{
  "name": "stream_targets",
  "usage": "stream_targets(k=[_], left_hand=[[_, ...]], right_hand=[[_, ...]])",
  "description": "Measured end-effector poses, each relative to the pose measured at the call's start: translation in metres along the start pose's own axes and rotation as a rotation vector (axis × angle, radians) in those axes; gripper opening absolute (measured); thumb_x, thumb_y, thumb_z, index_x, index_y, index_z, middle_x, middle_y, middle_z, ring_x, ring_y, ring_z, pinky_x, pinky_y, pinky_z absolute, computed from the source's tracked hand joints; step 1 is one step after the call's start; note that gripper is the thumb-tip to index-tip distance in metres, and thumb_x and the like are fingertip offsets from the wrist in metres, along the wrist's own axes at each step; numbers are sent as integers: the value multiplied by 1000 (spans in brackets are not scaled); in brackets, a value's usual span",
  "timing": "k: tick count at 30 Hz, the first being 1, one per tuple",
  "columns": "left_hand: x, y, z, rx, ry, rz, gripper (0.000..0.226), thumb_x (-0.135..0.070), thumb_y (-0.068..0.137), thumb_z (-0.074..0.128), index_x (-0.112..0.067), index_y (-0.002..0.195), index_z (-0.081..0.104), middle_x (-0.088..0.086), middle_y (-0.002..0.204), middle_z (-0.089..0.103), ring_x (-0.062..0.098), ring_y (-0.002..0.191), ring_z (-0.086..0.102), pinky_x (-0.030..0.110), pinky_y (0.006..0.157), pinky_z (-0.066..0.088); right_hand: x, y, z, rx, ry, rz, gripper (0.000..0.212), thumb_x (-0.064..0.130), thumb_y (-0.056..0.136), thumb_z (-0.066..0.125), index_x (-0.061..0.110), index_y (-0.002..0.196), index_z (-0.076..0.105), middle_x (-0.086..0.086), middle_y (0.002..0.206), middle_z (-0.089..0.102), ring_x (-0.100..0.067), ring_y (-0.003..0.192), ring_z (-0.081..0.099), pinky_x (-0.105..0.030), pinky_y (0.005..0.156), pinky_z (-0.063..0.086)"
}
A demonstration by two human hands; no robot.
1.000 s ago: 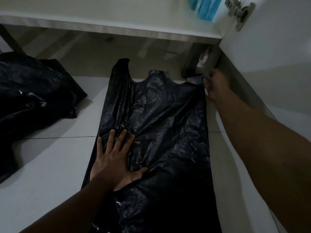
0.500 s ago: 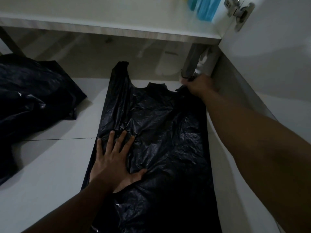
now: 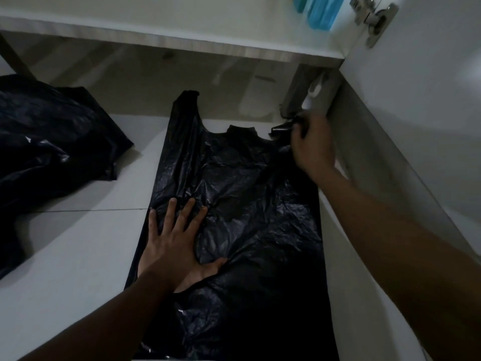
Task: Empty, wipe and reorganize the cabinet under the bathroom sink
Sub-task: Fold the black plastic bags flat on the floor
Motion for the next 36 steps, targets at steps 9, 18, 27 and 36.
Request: stream_targets(k=[9,18,27,36], left_hand=[[-1,0,-1,-23,-12,5,122,-106,57,14,-38,156,-9,-8,164,-17,24,147,-29,58,118,-12],[-1,1,0,-30,-17,8,121,-105,58,18,-37,157,-1,-7,165,-10,24,150,-22,59,119,-7],[0,2,0,-23,-9,-3,121,-105,57,15,-38,155,-8,-9,163,-17,22,147,-29,58,119,-10],[-1,1,-4,1,-17,-1,122,-106,56,14,-39,154,-13,-9,162,-23,22,145,-34,58,118,-13]], right_hand=[[-53,-19,18,550,-539,202,84,76,89,18,19,152,25,-11,158,19,-37,144,12,-62,112,10],[-15,29,26,447,-319,39,31,46,83,50,17,82,61,-9,101,61,-32,107,55,-47,98,41],[-43,66,56,537,58,364,35,23,91,55,11,123,52,-13,125,55,-25,99,57,-26,82,48],[-47,44,55,438,-255,-8,23,15,92,47,-1,102,60,-19,116,54,-34,104,54,-33,85,44]])
Point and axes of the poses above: each hand's wrist, its own y-axis towards the middle knuckle, its own z-axis out of the palm, x = y × z, the point moved 2 cm from there along y, towards the middle knuckle
